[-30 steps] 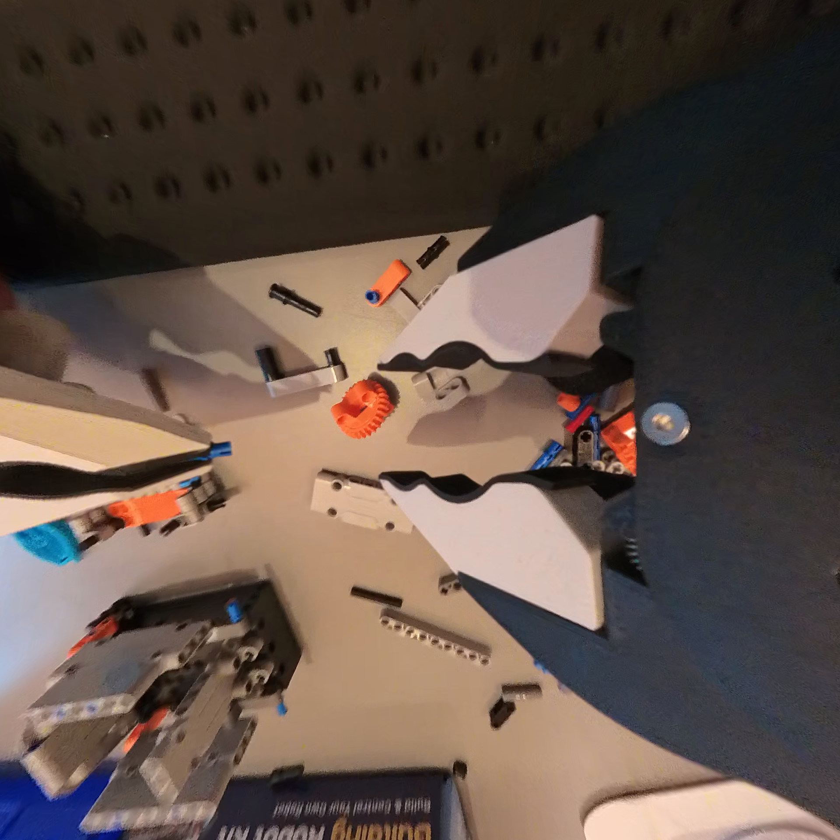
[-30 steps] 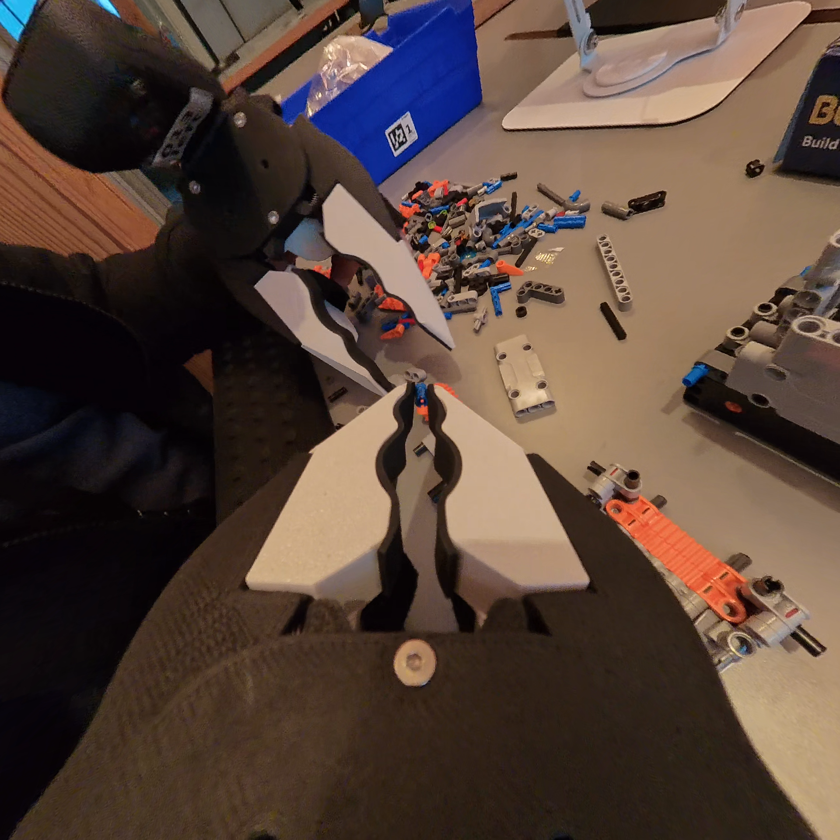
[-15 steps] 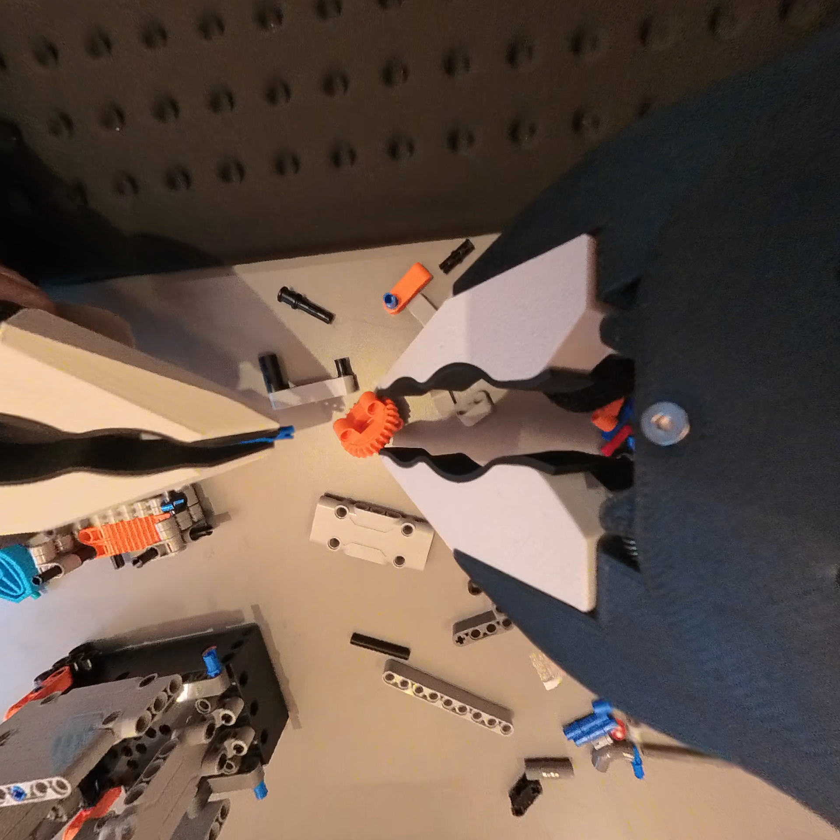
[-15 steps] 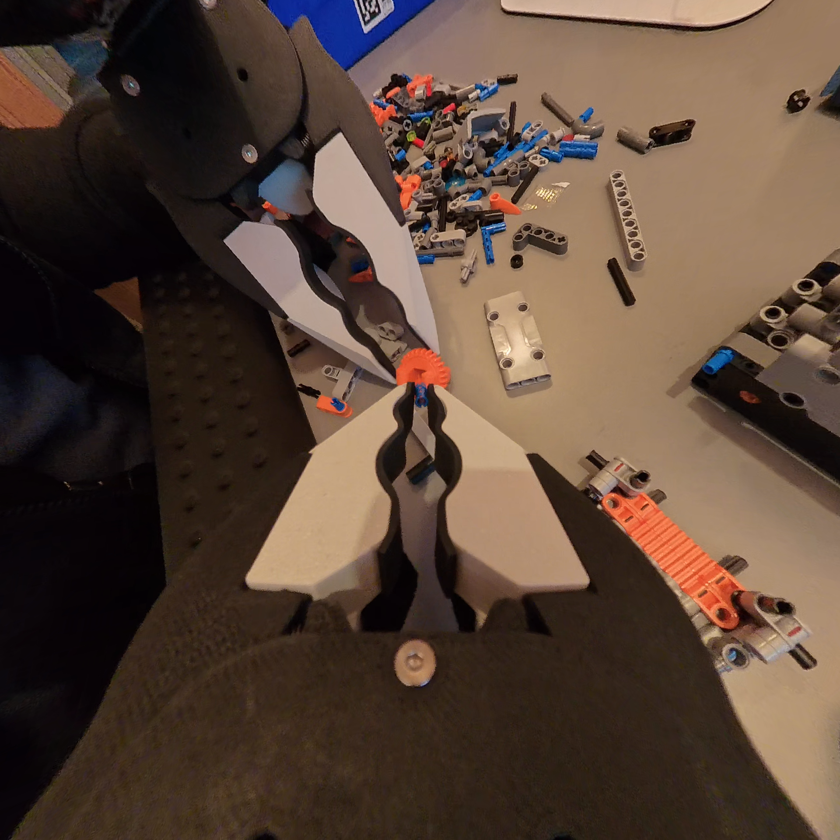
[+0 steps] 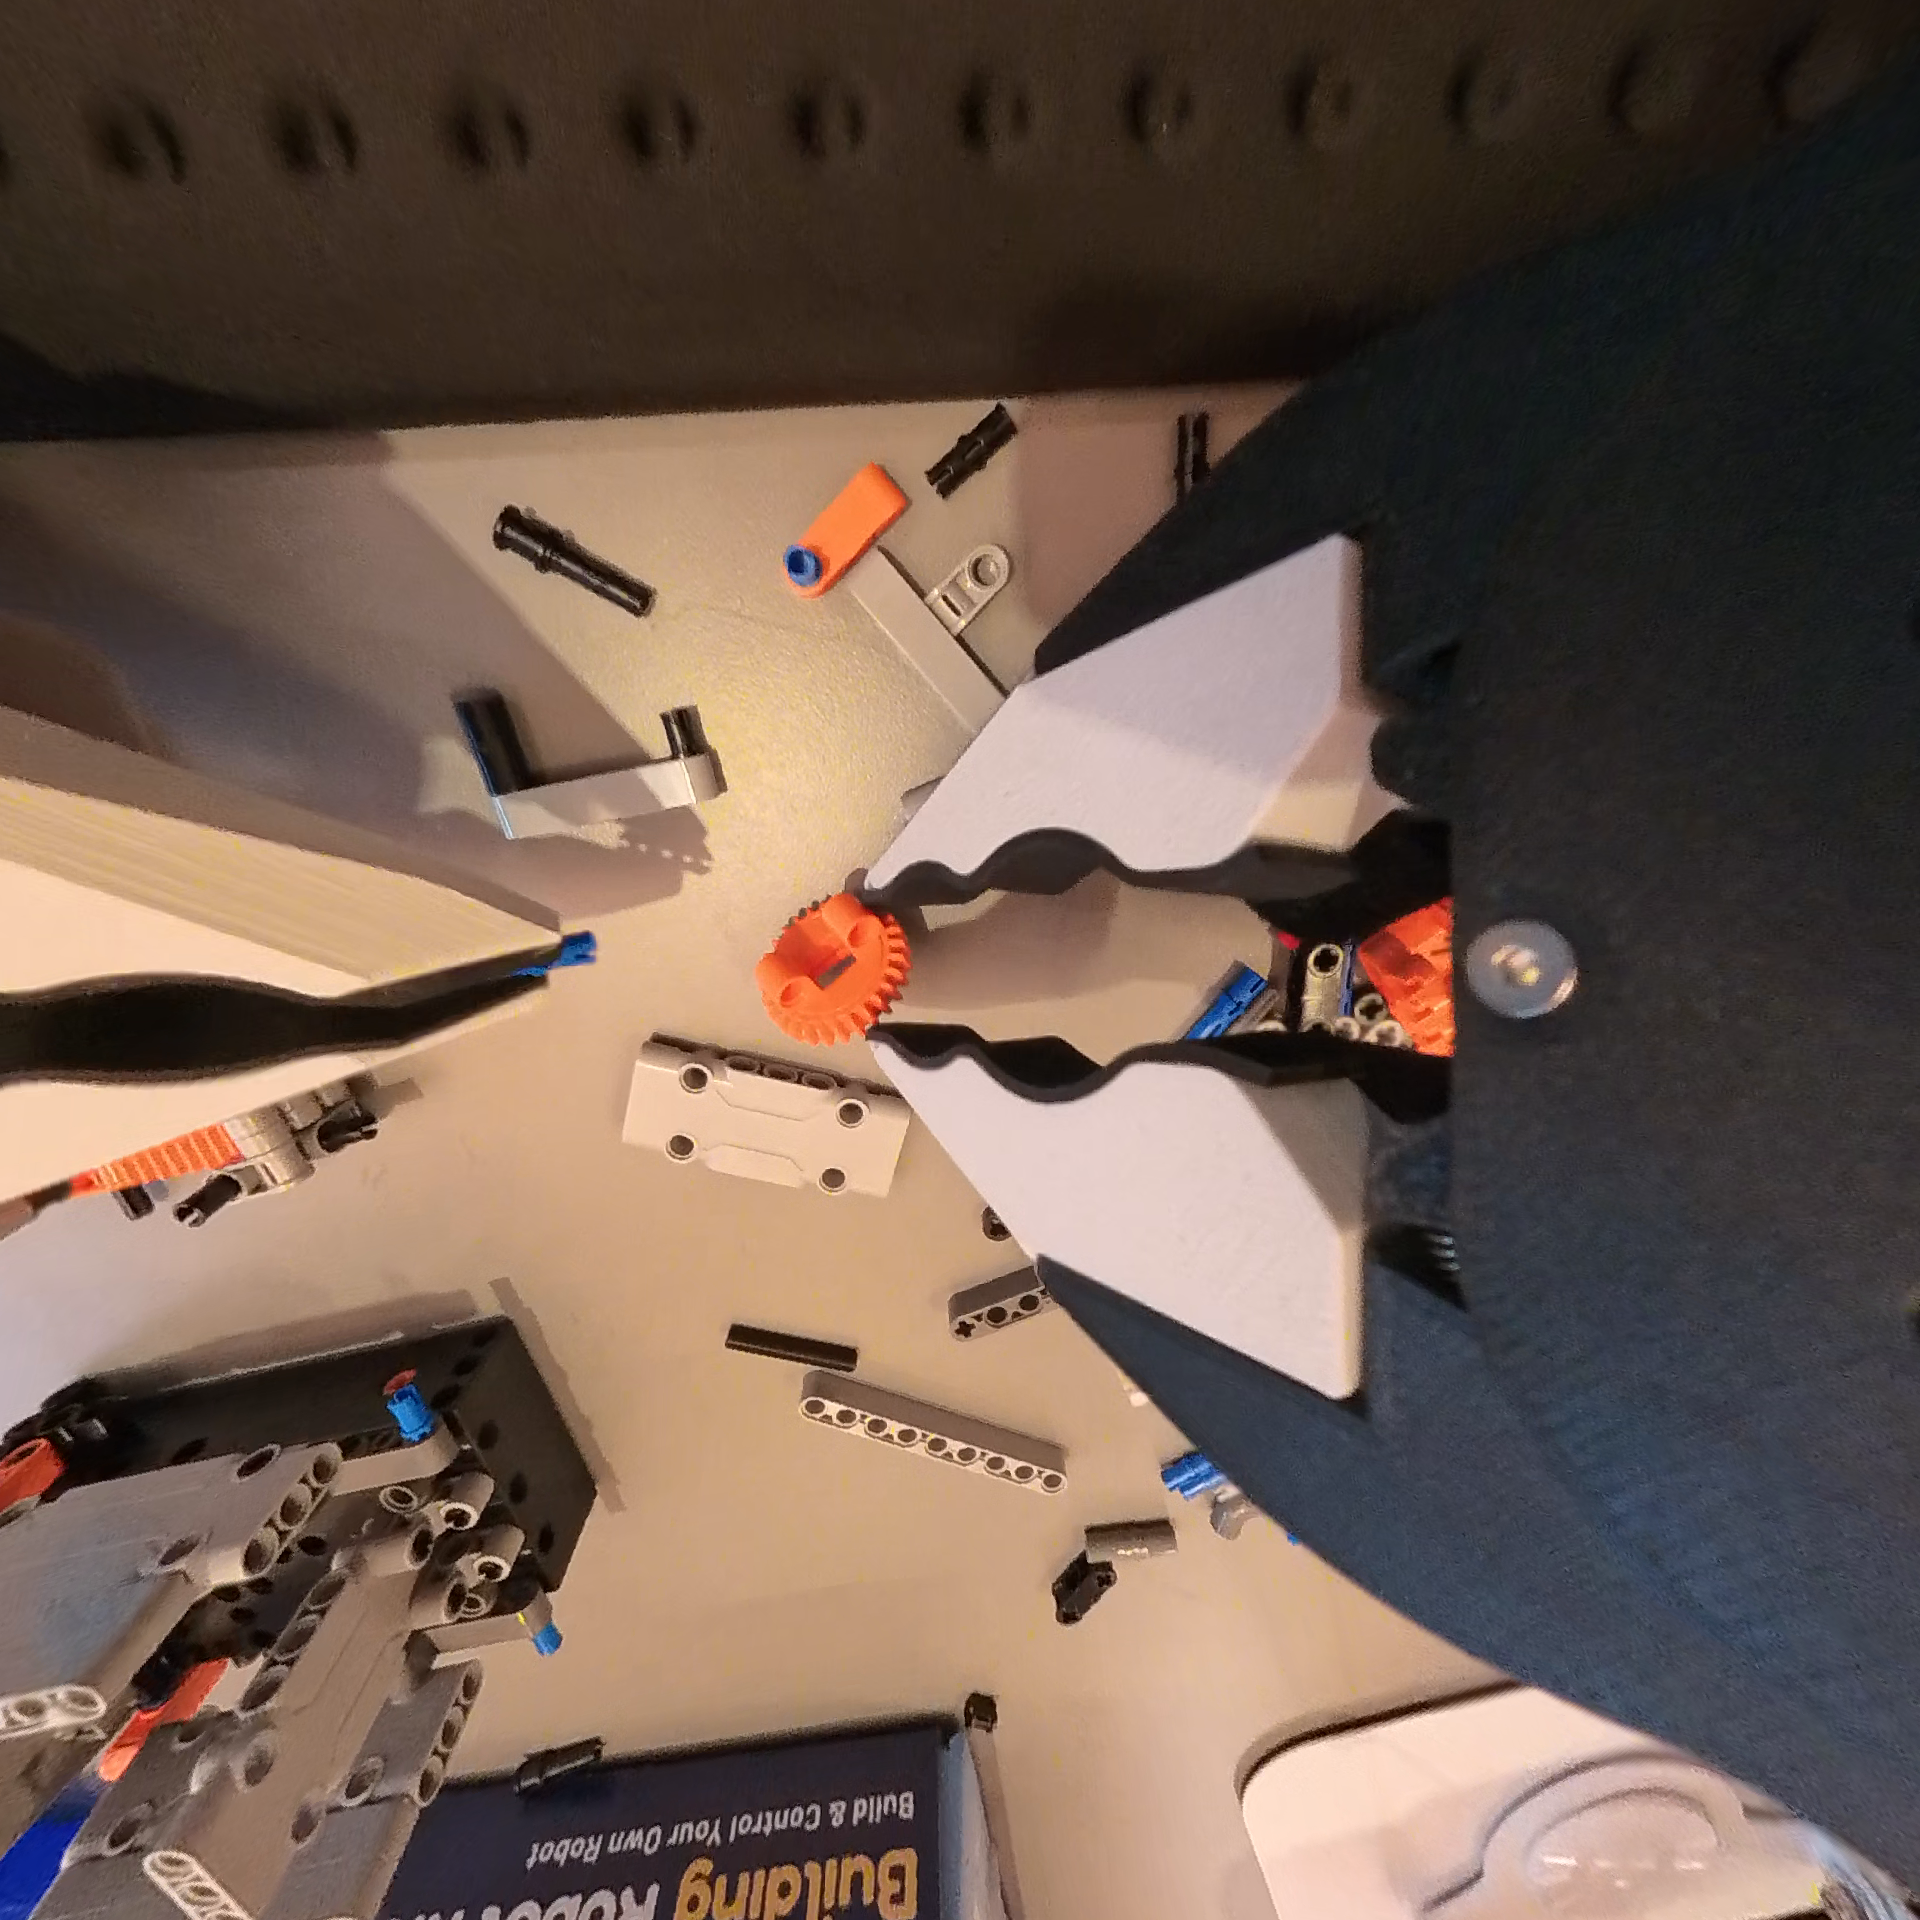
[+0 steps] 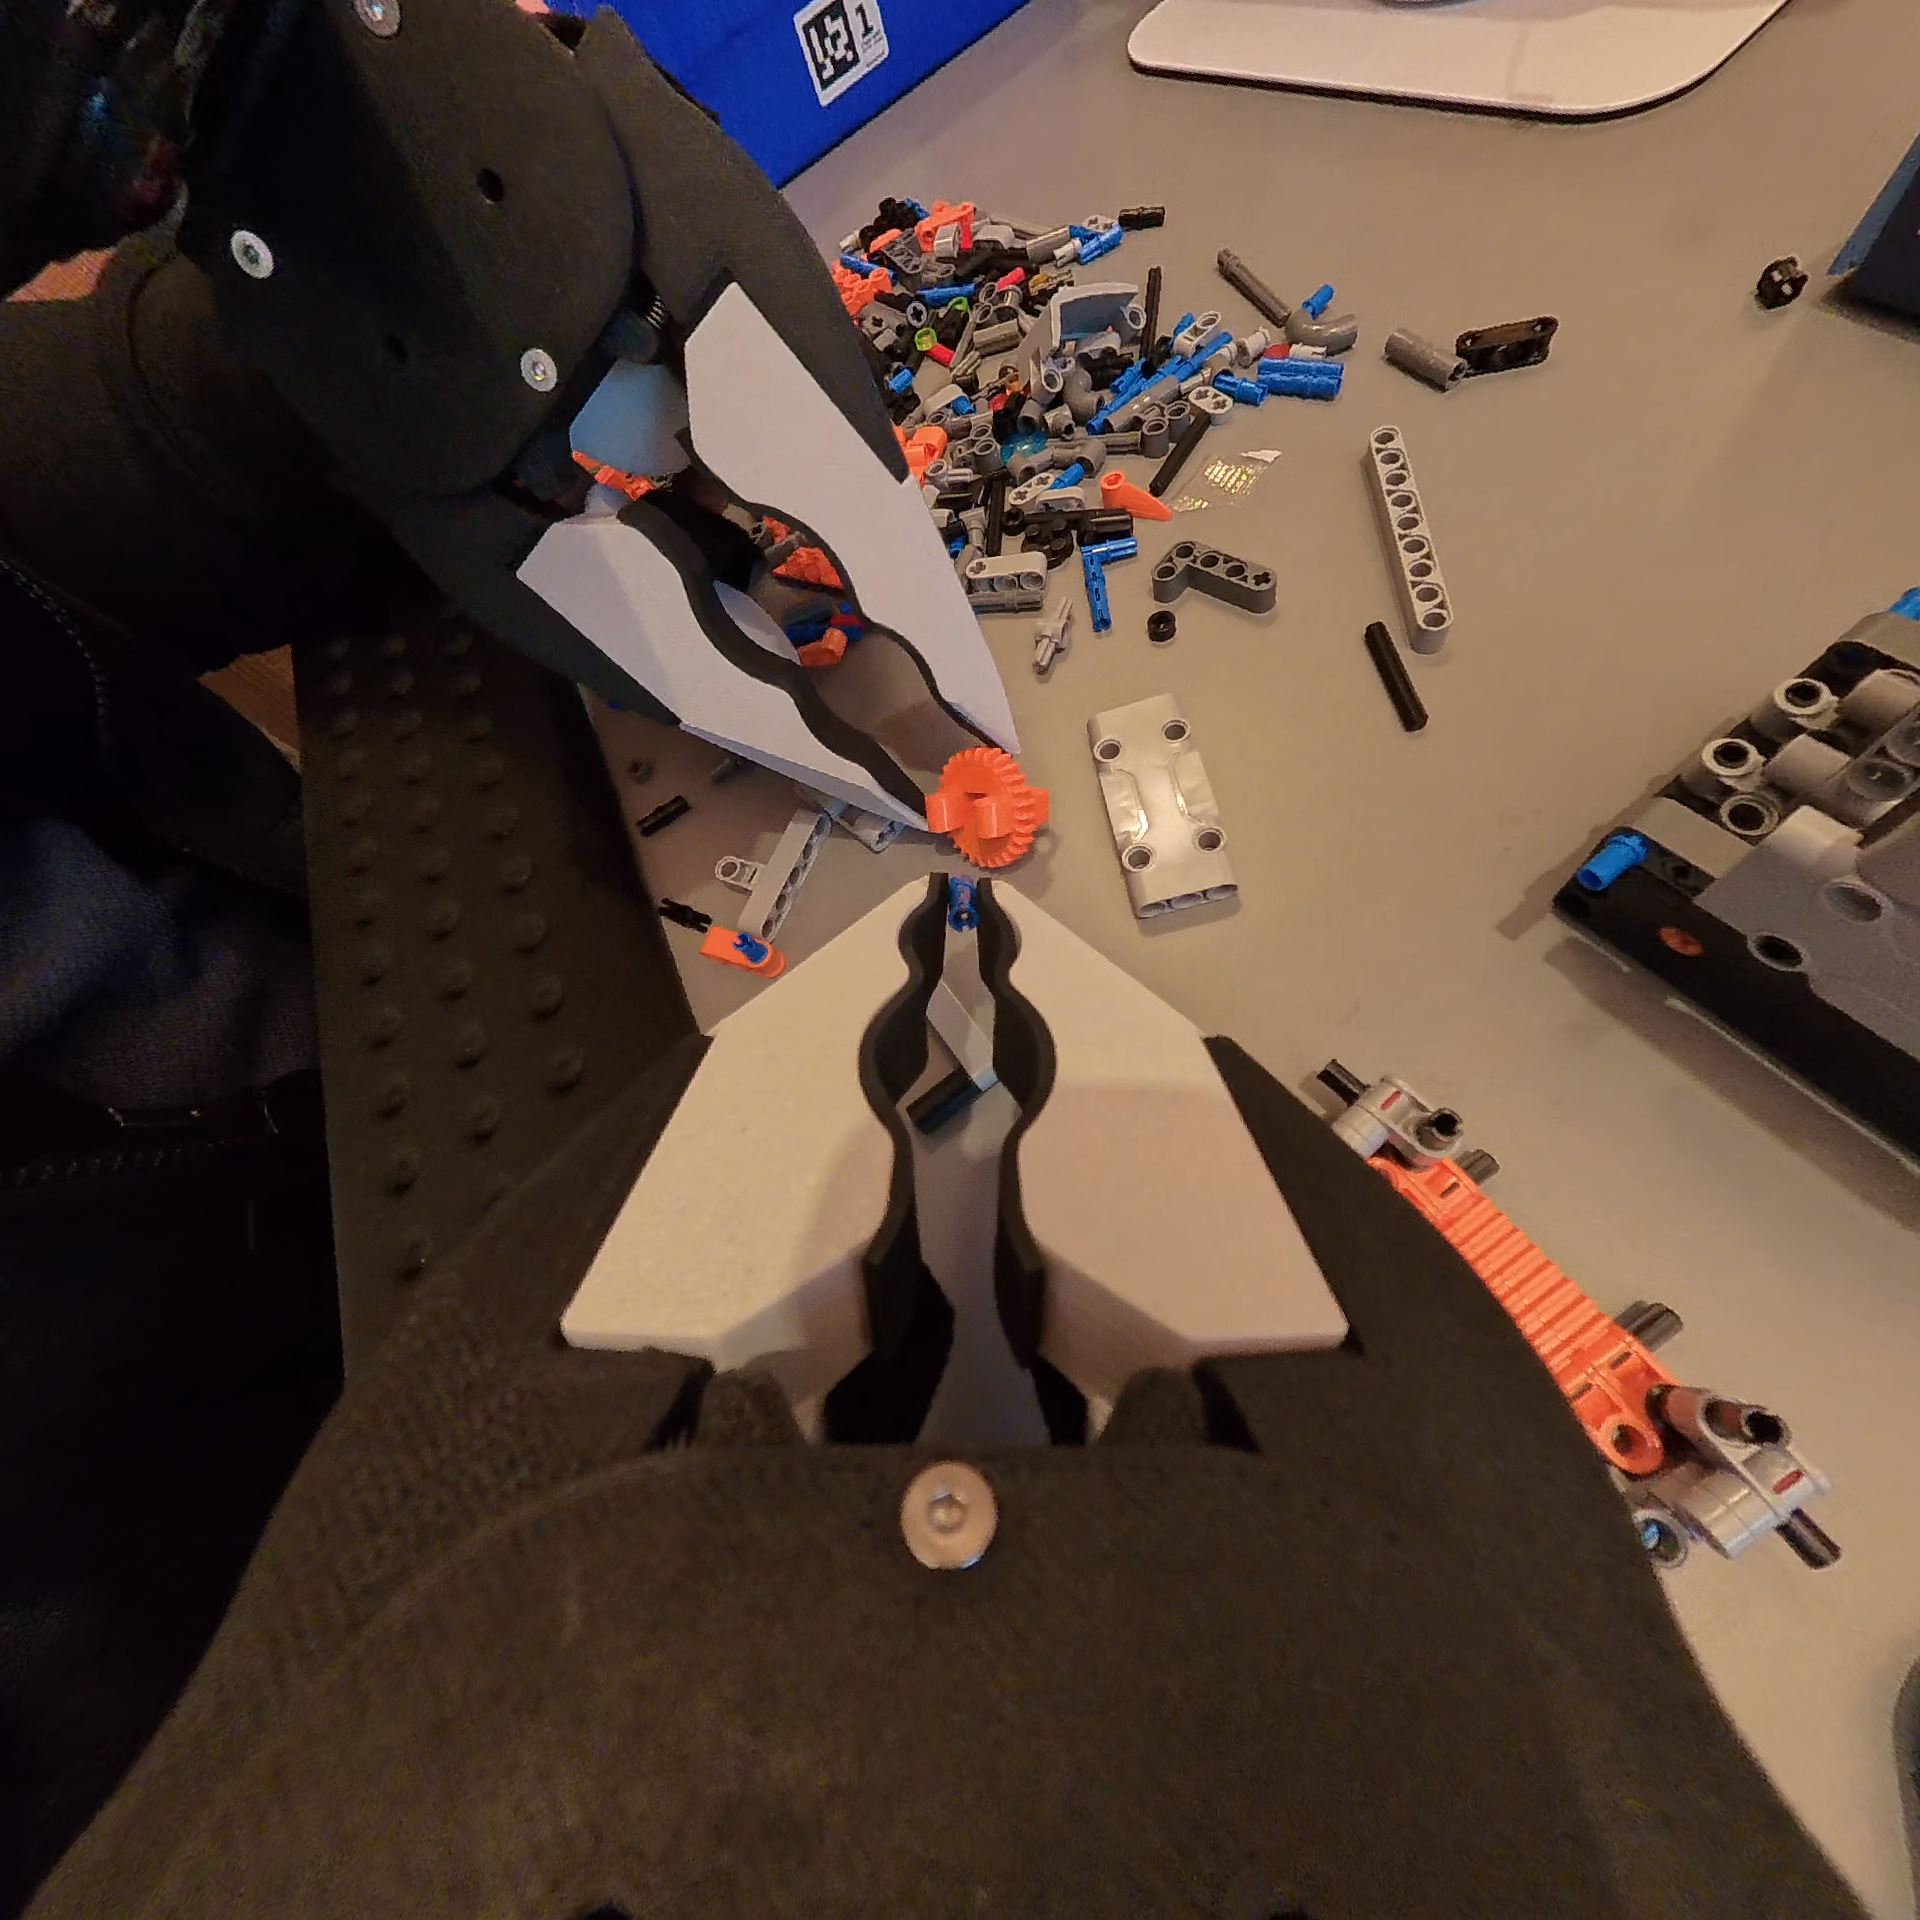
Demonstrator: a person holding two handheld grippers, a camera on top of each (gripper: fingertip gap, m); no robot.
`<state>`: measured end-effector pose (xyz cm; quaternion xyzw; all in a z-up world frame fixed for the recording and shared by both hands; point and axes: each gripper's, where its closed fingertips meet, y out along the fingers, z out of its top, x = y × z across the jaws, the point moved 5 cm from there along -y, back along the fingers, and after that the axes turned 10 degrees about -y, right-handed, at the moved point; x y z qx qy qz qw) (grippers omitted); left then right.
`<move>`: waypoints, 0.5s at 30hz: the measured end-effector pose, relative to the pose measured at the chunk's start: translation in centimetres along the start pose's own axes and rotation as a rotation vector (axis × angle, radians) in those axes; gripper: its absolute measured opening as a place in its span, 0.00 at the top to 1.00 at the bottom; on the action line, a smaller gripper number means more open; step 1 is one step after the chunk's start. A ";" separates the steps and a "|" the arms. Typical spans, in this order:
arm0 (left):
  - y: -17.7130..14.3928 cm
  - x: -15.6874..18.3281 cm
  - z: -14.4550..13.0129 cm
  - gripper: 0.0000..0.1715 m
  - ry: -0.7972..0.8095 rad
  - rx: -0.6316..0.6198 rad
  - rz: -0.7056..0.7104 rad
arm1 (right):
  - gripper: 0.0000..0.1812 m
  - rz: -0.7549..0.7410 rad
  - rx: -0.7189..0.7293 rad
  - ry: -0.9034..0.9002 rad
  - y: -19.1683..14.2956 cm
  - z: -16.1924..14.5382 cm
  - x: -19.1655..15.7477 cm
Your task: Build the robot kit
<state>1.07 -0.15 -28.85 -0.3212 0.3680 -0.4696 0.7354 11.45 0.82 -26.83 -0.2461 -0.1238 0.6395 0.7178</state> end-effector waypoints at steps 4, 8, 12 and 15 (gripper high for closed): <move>0.0 -0.1 -0.1 0.88 -0.037 0.025 -0.028 | 0.98 -0.001 0.011 0.000 -0.1 0.0 0.0; 0.0 -0.1 -0.1 0.88 -0.059 0.031 -0.043 | 0.98 0.000 0.023 -0.003 -0.2 0.1 0.0; 0.0 -0.1 -0.2 0.87 -0.082 0.044 -0.066 | 0.98 0.000 0.030 -0.006 -0.3 0.1 0.0; 0.1 -0.1 -0.3 0.86 -0.094 0.043 -0.074 | 0.98 0.000 0.032 -0.006 -0.3 0.1 0.1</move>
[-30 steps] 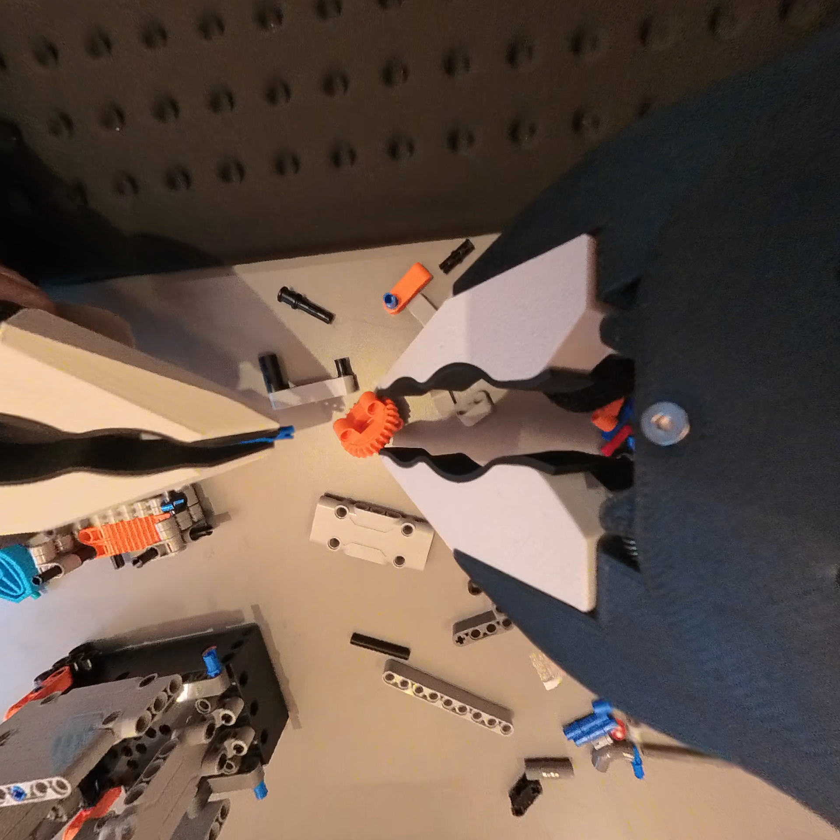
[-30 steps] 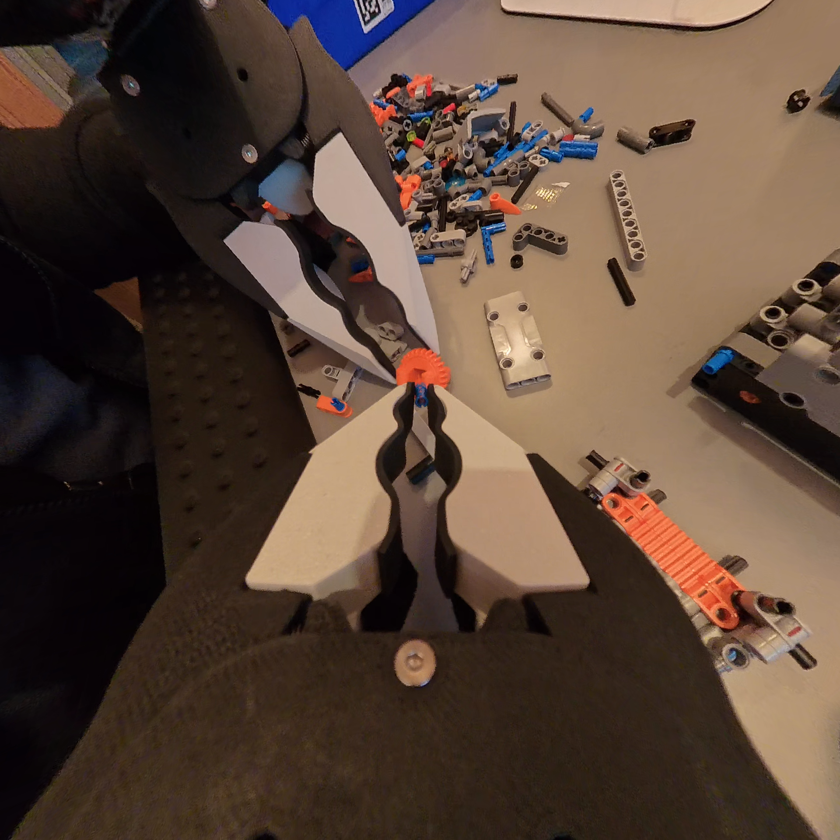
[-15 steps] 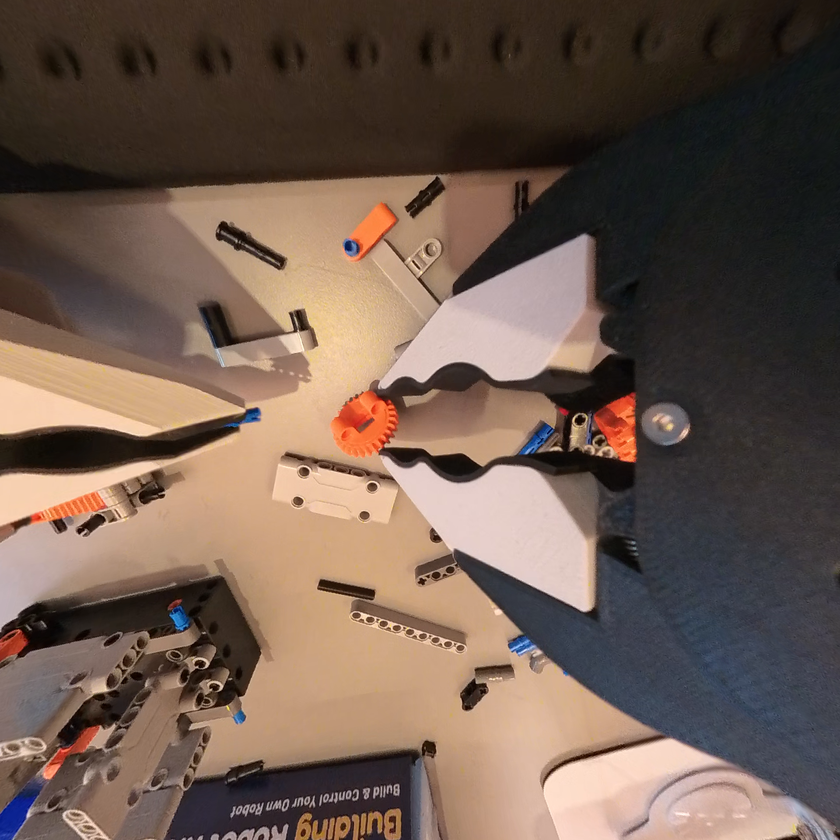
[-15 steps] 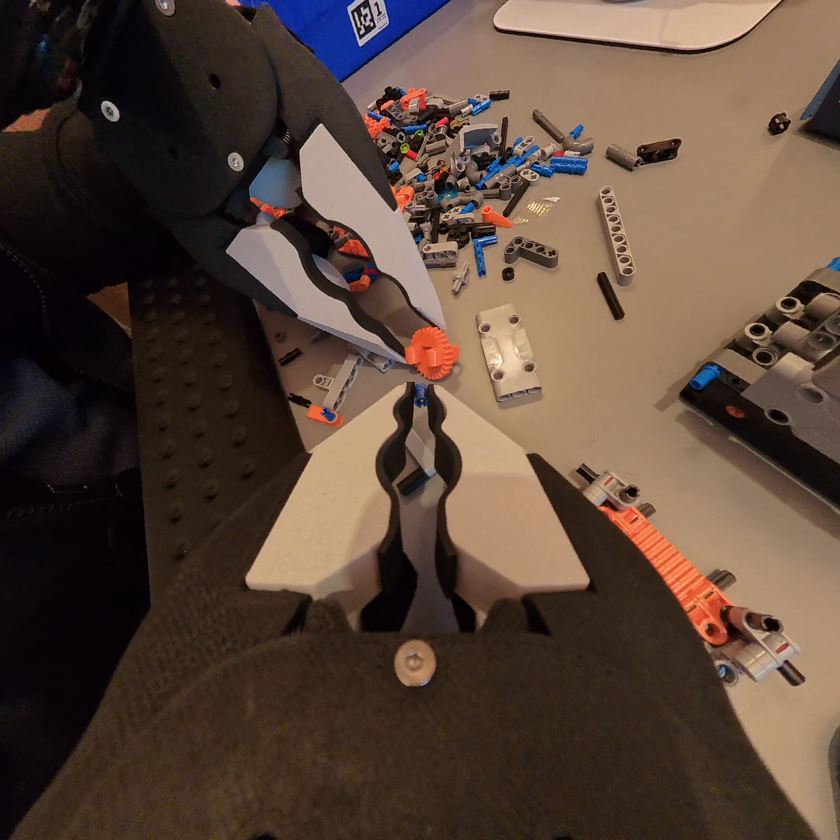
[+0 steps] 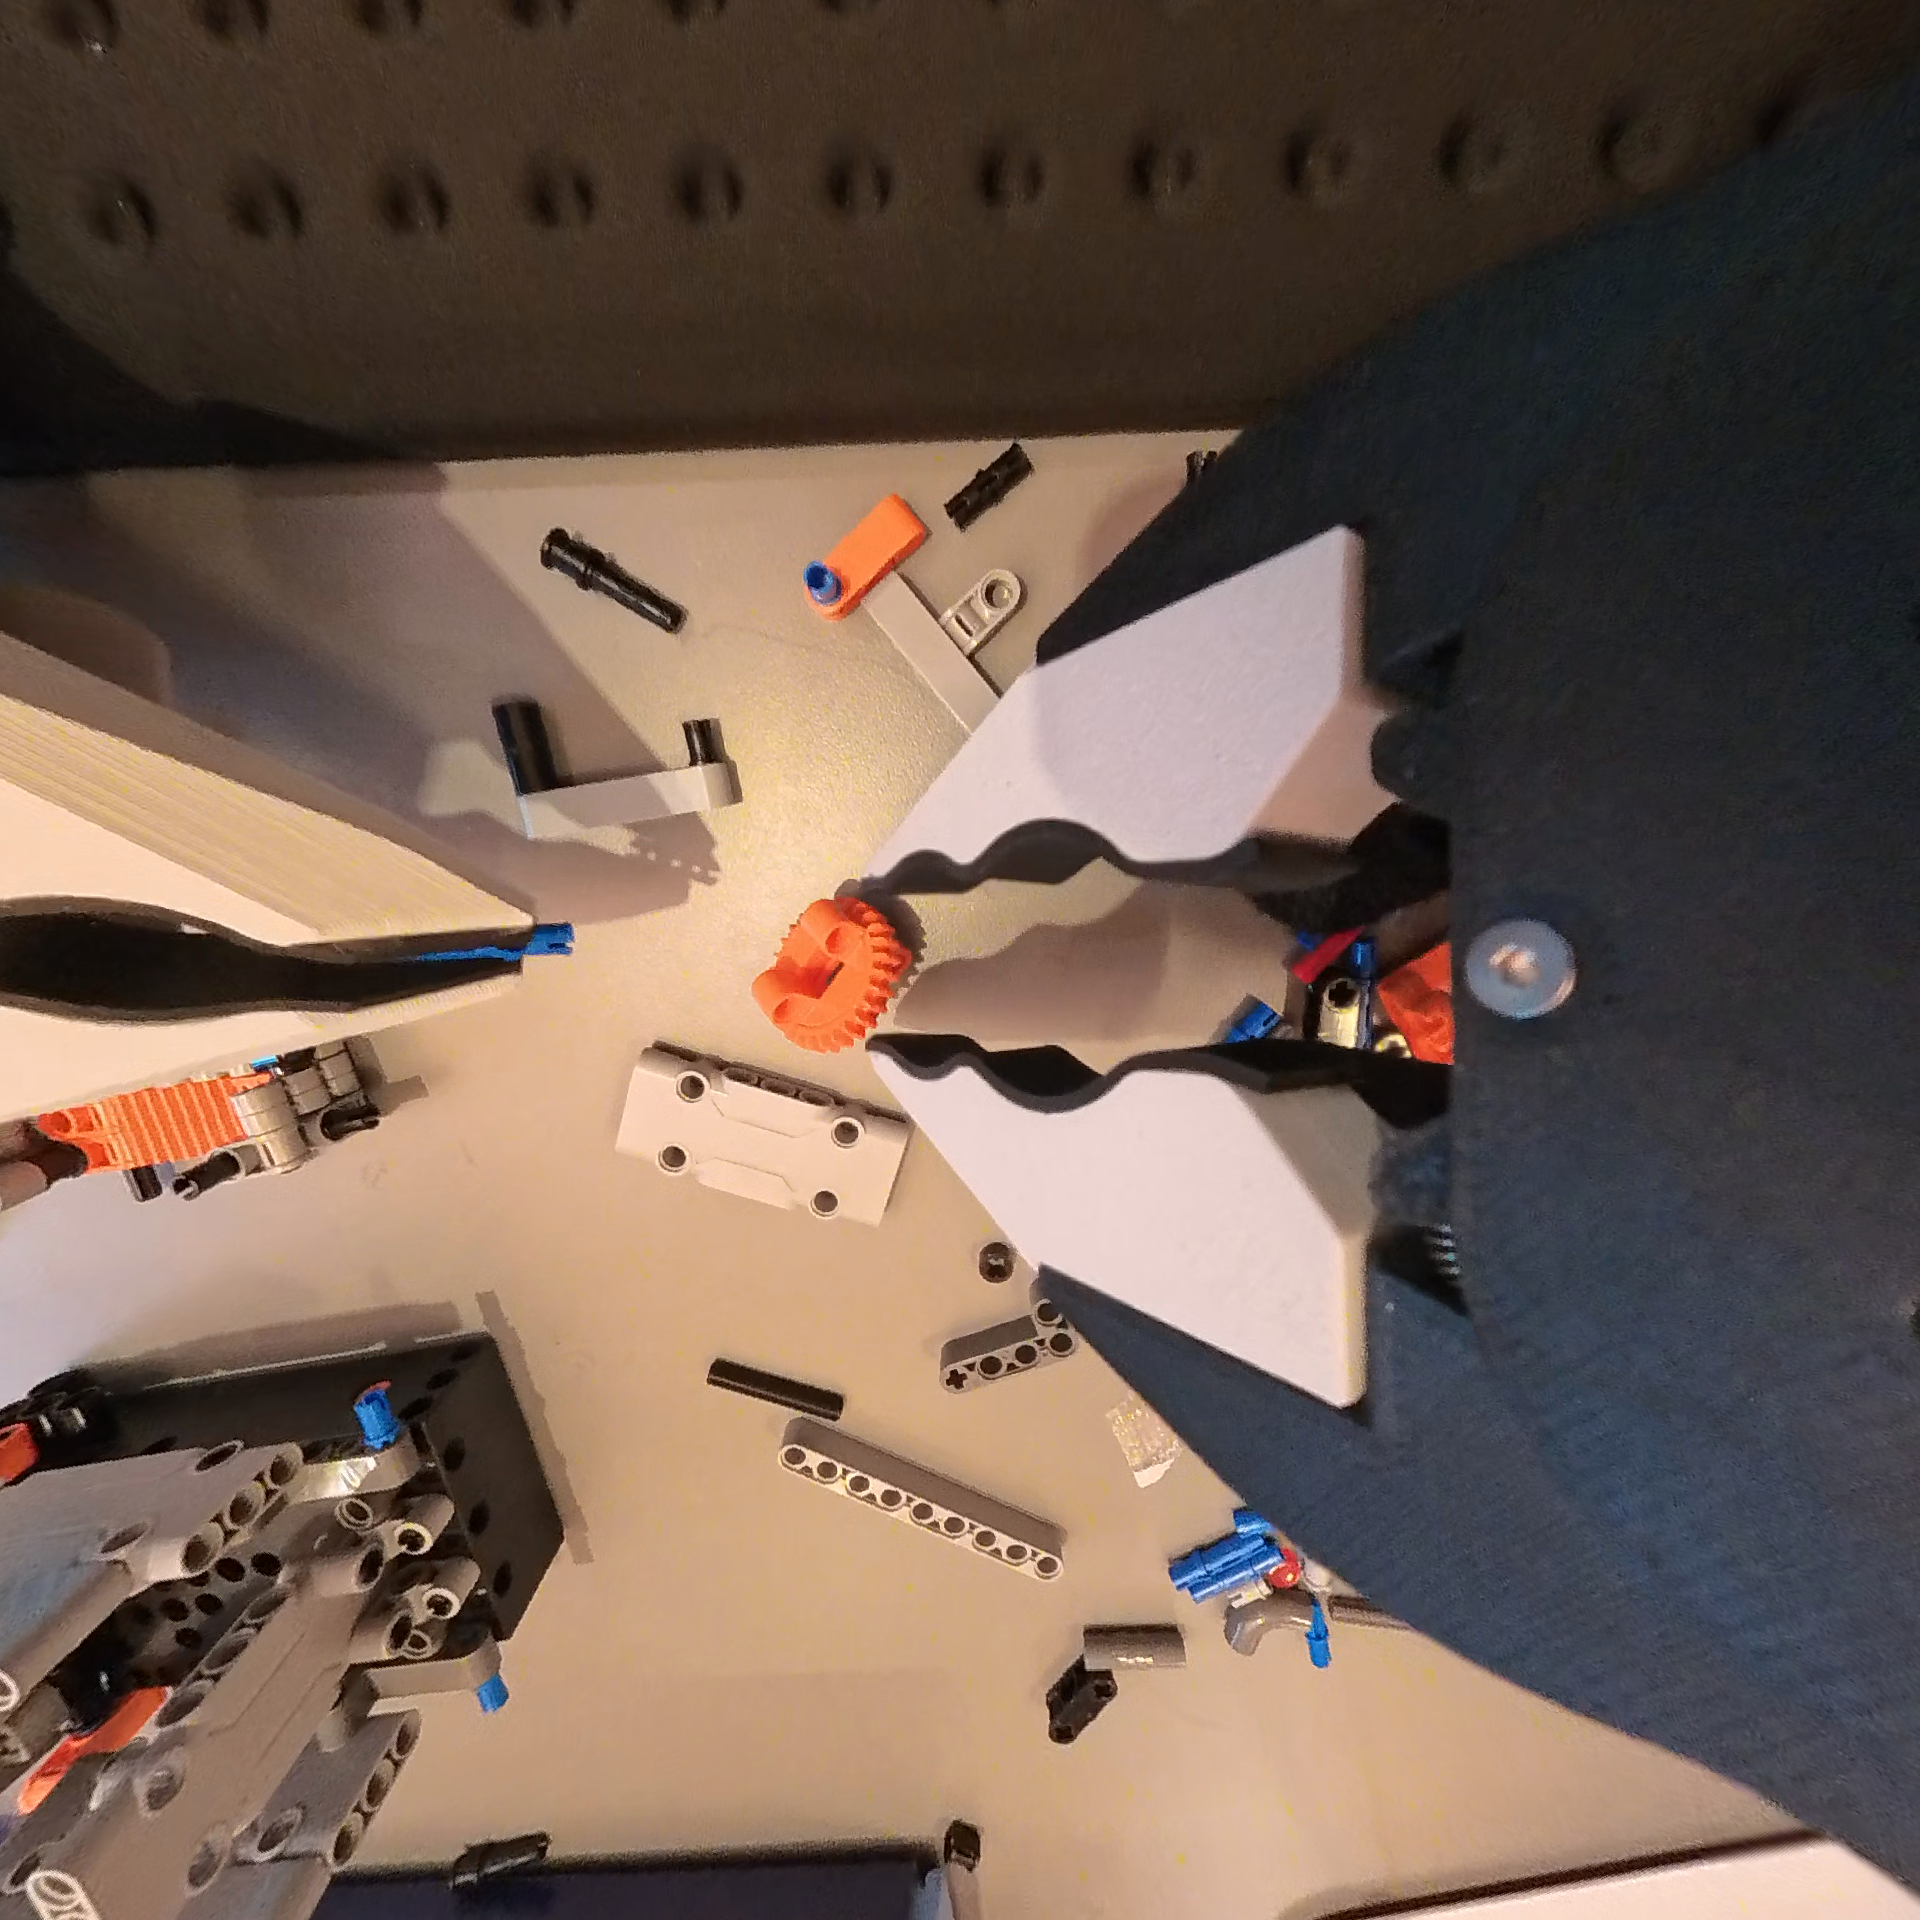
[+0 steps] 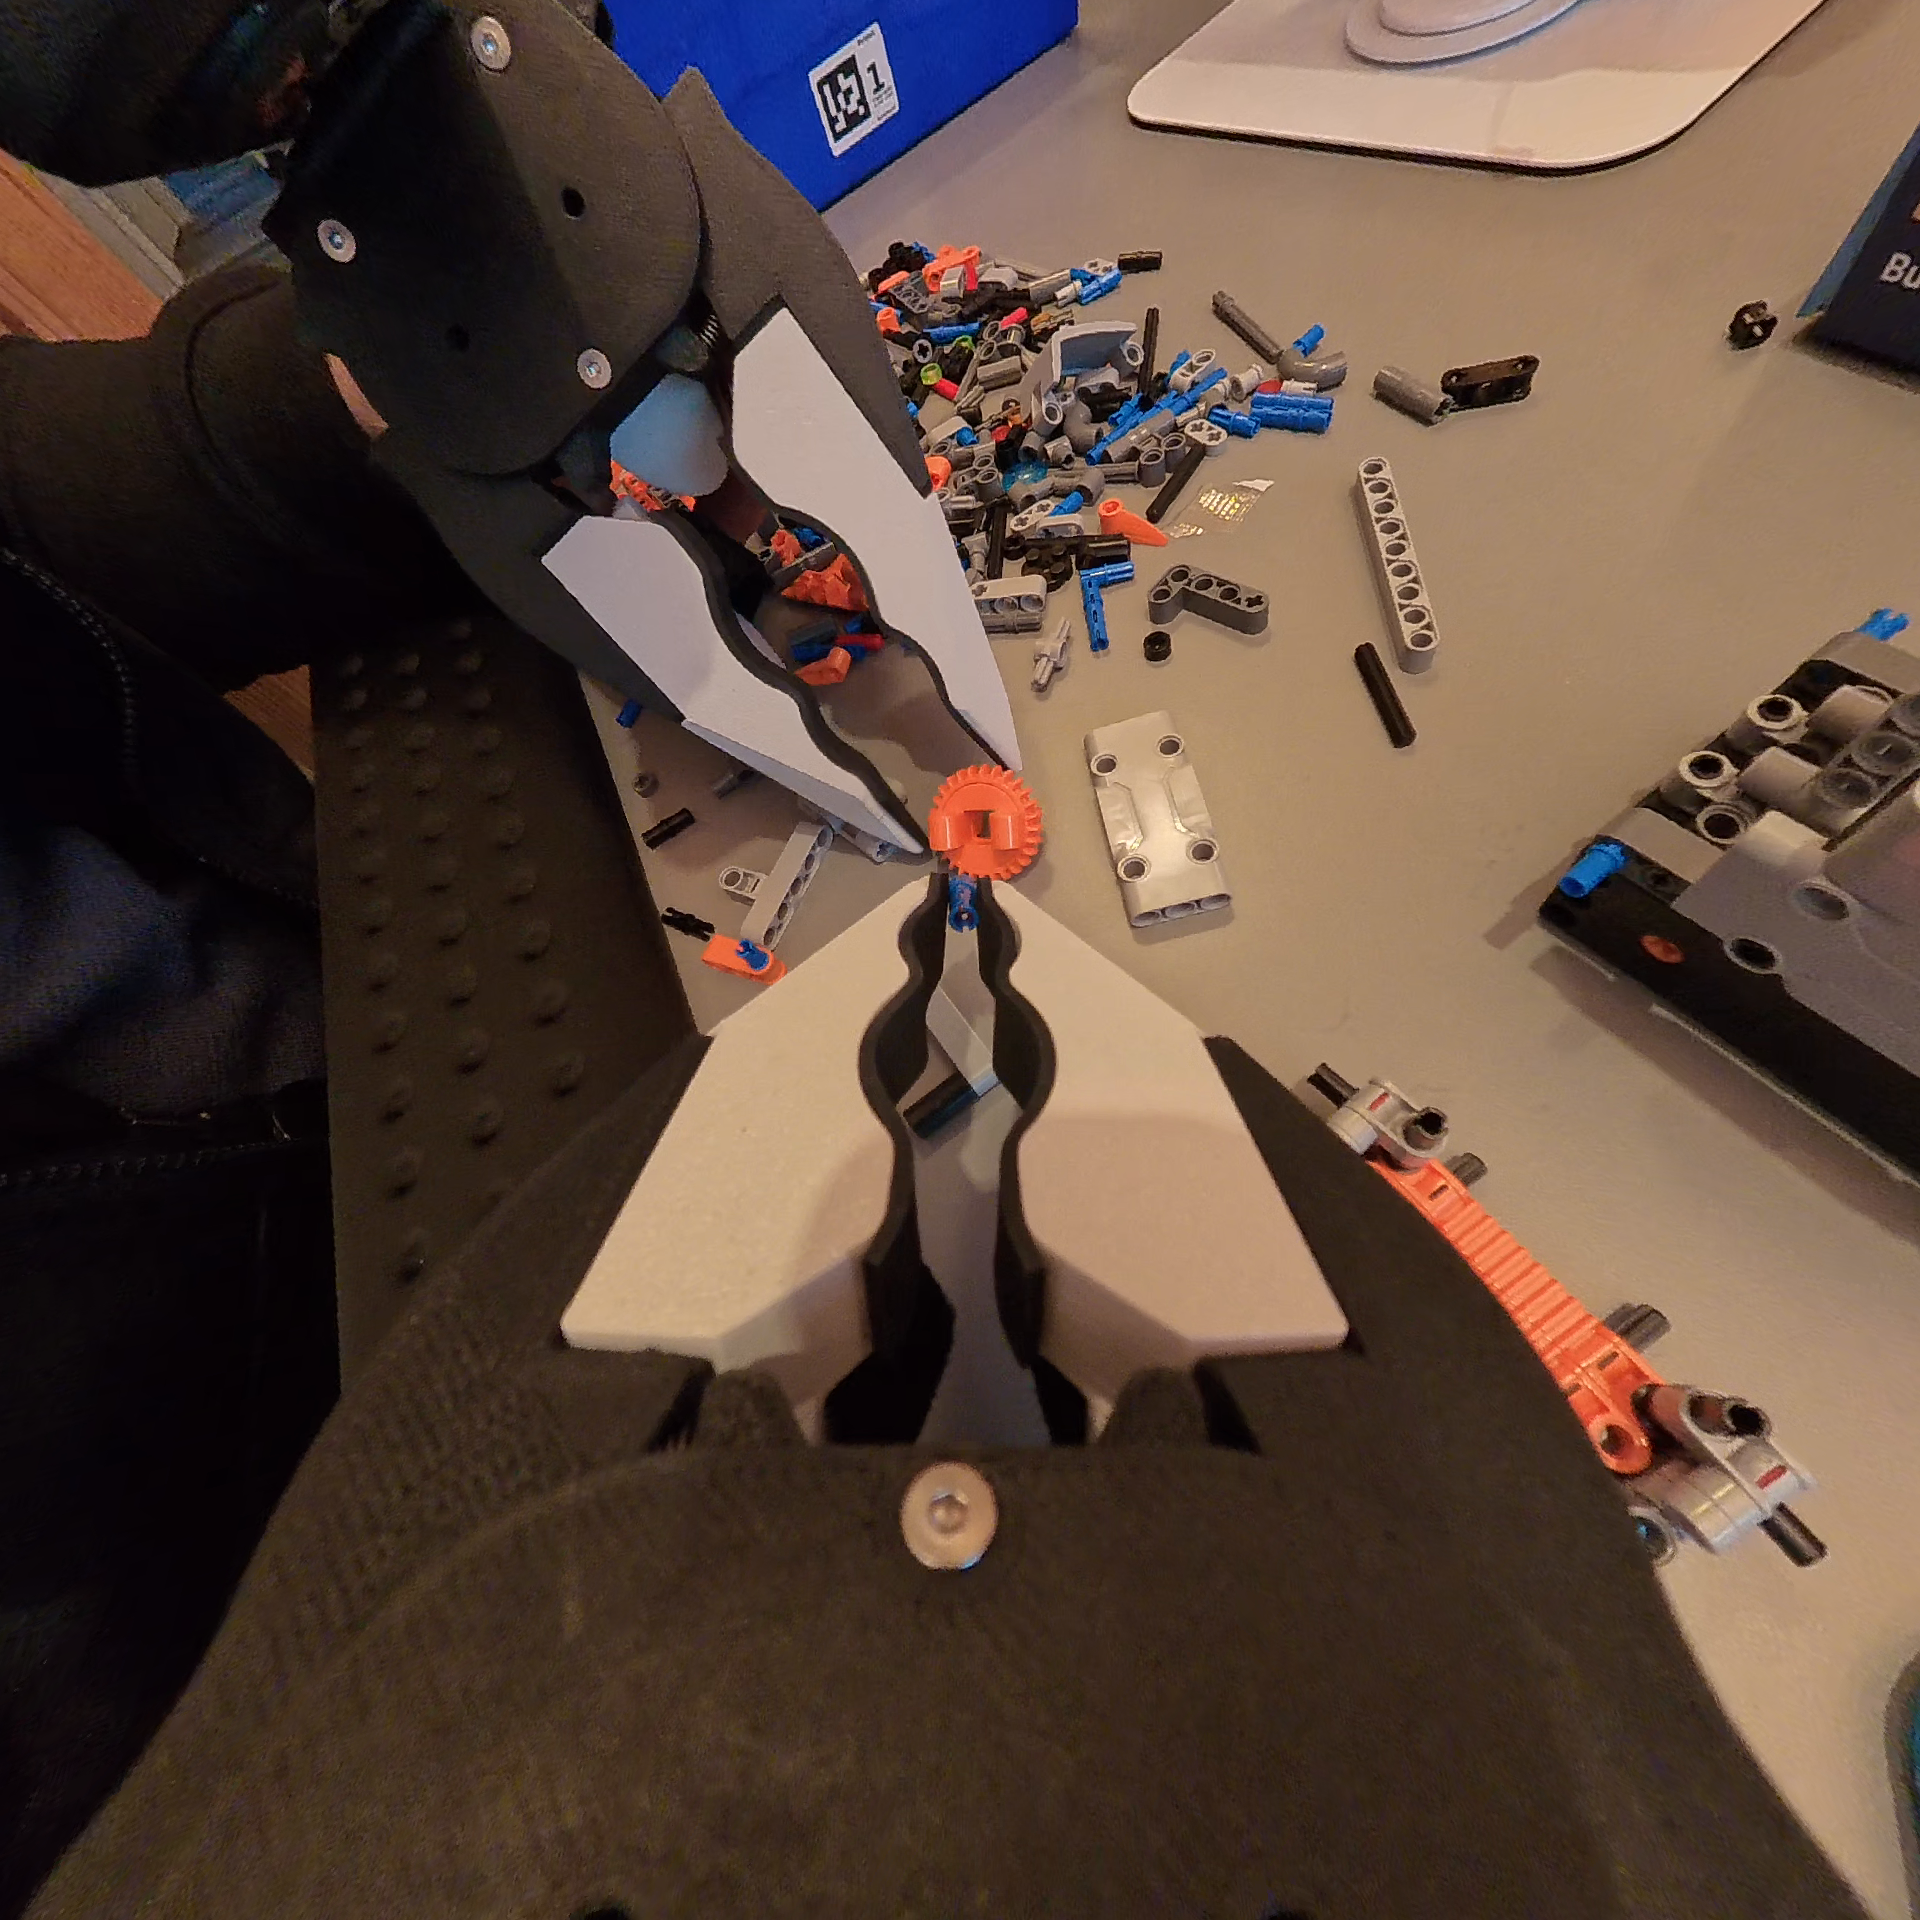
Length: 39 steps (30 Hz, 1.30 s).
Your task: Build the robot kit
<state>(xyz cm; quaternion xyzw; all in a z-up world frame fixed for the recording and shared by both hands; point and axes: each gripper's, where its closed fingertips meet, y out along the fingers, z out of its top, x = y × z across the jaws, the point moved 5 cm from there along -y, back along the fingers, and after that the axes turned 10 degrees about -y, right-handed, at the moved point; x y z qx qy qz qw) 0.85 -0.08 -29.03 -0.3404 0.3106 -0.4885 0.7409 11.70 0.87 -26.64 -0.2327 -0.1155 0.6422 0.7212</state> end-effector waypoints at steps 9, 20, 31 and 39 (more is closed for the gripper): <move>-0.3 0.2 0.2 0.88 -0.041 0.037 -0.045 | 0.98 -0.010 0.005 -0.004 -0.1 0.0 0.1; -0.5 0.4 0.5 0.89 -0.035 0.066 -0.043 | 0.98 -0.020 0.005 -0.009 -0.1 0.0 0.1; -0.5 0.6 0.6 0.89 -0.003 0.066 -0.026 | 0.98 -0.018 -0.010 -0.015 0.1 -0.2 0.1; -0.5 1.1 1.2 0.90 0.040 0.076 -0.001 | 0.98 -0.018 -0.050 -0.040 0.5 -0.4 -0.2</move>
